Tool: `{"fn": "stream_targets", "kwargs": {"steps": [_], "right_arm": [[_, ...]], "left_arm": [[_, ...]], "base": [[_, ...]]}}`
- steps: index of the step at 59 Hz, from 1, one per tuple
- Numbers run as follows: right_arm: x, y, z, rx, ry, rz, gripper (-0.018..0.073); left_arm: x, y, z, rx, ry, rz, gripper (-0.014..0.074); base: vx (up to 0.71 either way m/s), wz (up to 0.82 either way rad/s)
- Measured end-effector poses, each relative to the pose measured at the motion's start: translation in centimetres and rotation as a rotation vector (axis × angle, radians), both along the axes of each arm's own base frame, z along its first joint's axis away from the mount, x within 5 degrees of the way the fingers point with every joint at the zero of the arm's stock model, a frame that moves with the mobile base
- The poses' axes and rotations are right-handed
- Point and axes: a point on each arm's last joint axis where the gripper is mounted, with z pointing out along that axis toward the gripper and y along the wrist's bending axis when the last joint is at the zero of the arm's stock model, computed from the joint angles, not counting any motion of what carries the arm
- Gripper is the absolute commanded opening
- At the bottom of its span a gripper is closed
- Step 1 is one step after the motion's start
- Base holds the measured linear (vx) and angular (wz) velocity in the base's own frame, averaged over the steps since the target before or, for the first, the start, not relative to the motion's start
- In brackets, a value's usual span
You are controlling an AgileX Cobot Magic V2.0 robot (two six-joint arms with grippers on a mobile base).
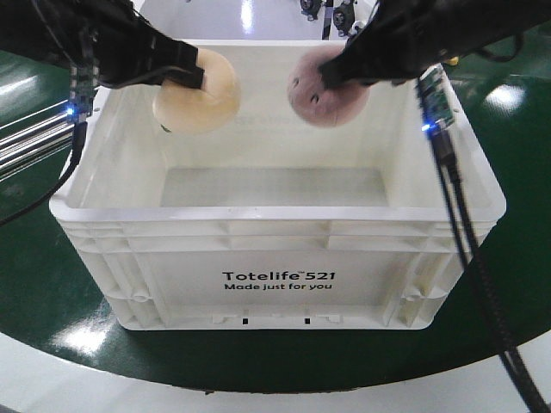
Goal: Place moving items into box and shelve
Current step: 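Lift both plush toys over the crate and release them inside, then grasp the crate's two side rims with left and right grippers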
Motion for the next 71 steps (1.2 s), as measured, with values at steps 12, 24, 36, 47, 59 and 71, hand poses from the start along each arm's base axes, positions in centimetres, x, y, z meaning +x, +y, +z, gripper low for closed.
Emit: {"fn": "stream_targets", "kwargs": {"steps": [12, 24, 36, 47, 59, 71], "right_arm": [[0.2, 3.0, -2.6, -0.077, 0.048, 0.054, 0.0416], [0.2, 4.3, -3.5, -0.067, 0.073, 0.064, 0.0595], [-0.2, 3.9, -1.0, 0.036, -0.029, -0.003, 0.0596], [-1.9, 0.6, 3.1, 0.050, -0.147, -0.084, 0.0594], [-1.8, -5.5, 4.7, 0.029, -0.134, -0.295, 0.0594], [-1.5, -7.5, 0.8, -0.045, -0.009, -0.344, 0.0594]], "left_arm": [[1.4, -1.3, -2.7, 0.055, 0.031, -0.063, 0.0313], [1.8, -1.6, -3.6, 0.062, 0.055, -0.067, 0.0513], [1.4, -1.4, -2.1, 0.051, 0.014, -0.065, 0.0523], [-0.4, -0.2, 2.2, 0.062, -0.152, -0.046, 0.0523], [-2.4, 2.6, 5.6, 0.085, -0.266, 0.110, 0.0523], [-1.6, 5.4, 4.3, 0.150, -0.207, 0.271, 0.0523]], "base": [[0.00, 0.00], [0.00, 0.00], [0.00, 0.00], [0.00, 0.00], [0.00, 0.00], [0.00, 0.00]]}}
